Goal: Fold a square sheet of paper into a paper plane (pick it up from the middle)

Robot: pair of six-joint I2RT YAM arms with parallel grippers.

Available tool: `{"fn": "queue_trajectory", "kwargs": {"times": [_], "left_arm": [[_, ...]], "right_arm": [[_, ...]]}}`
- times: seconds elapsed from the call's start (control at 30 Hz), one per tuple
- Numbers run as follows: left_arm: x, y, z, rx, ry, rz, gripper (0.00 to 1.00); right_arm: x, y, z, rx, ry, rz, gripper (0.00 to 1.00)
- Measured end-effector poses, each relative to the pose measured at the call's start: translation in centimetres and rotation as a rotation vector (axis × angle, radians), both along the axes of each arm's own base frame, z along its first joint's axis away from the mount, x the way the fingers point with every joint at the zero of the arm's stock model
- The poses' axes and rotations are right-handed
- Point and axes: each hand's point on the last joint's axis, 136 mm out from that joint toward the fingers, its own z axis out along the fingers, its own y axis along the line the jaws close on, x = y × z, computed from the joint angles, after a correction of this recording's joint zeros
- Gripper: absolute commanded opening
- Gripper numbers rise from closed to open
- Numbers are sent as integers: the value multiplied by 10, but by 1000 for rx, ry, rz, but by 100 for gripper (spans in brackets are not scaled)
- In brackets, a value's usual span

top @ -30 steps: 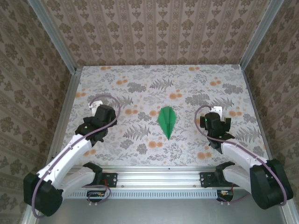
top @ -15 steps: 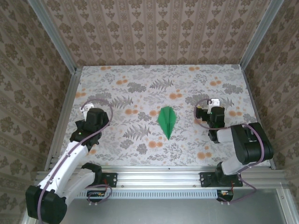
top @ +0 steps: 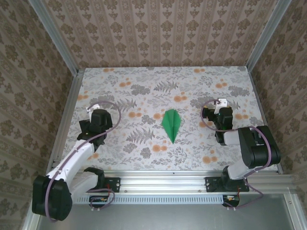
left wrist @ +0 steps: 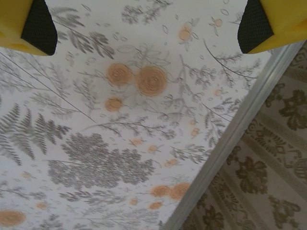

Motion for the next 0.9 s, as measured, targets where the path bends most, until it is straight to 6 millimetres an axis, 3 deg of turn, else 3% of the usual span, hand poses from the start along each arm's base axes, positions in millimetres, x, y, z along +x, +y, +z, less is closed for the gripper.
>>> {"fn": "queue_trajectory", "kwargs": {"times": [0.13,0.23,0.33,0.4,0.73,0.9], "left_arm": [[11,30,-2,-24,-44,61,100],[19,36,-18,-27,-47,58,100],[24,32,-46,-9,26,14,100],[32,28,-53,-2,31,-21,100],[90,4,-60,-14,-41,-210,99],[91,-6,-58,-31,-116,-289,100]], "right_arm": [[0,0,0,0,-2,0,100],[0,0,0,0,-2,0,100],[0,0,1,0,-3,0,100],[0,0,1,0,-4,0,100],[0,0,1,0,-4,0,100],[0,0,1,0,-4,0,100]]}}
